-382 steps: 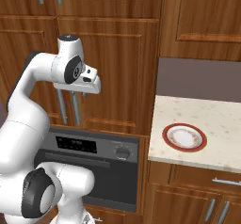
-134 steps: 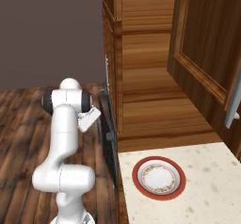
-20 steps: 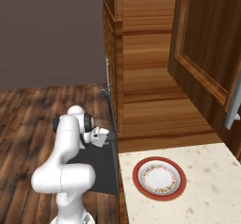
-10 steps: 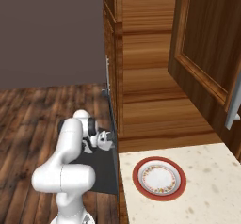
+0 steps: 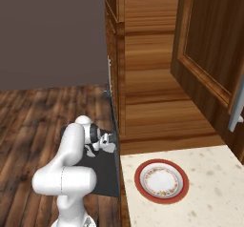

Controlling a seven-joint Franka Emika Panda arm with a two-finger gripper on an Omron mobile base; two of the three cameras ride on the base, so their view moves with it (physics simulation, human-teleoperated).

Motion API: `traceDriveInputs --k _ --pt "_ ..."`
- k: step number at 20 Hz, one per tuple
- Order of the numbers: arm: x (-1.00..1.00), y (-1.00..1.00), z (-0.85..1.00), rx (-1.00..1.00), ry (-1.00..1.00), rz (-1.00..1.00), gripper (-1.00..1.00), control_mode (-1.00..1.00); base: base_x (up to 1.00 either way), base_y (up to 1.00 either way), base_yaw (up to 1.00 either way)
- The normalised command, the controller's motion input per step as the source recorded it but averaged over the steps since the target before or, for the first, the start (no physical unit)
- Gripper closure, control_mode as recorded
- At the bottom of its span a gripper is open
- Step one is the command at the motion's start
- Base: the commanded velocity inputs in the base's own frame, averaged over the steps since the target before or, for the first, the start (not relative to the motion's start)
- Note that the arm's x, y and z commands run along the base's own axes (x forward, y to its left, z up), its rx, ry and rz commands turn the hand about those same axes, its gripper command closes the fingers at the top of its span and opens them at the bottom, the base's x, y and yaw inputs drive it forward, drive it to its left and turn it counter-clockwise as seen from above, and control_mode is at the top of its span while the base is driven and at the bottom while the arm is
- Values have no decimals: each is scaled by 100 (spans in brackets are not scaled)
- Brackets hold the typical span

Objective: Take the baked cake out of the oven and place it on the plate for cooling. Then close the oven door.

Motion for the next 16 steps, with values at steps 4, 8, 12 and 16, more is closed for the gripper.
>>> traceDriveInputs --k 4,8,12,16 --pt "14 -27 -34 -5 1 0 -100 -100 0 0 0" --pt "12 -37 -29 -3 2 0 -100 -100 0 0 0" --pt "-3 -41 -4 0 1 0 -100 -100 0 0 0" --pt "-23 -40 2 0 0 1 -100 -100 0 0 0"
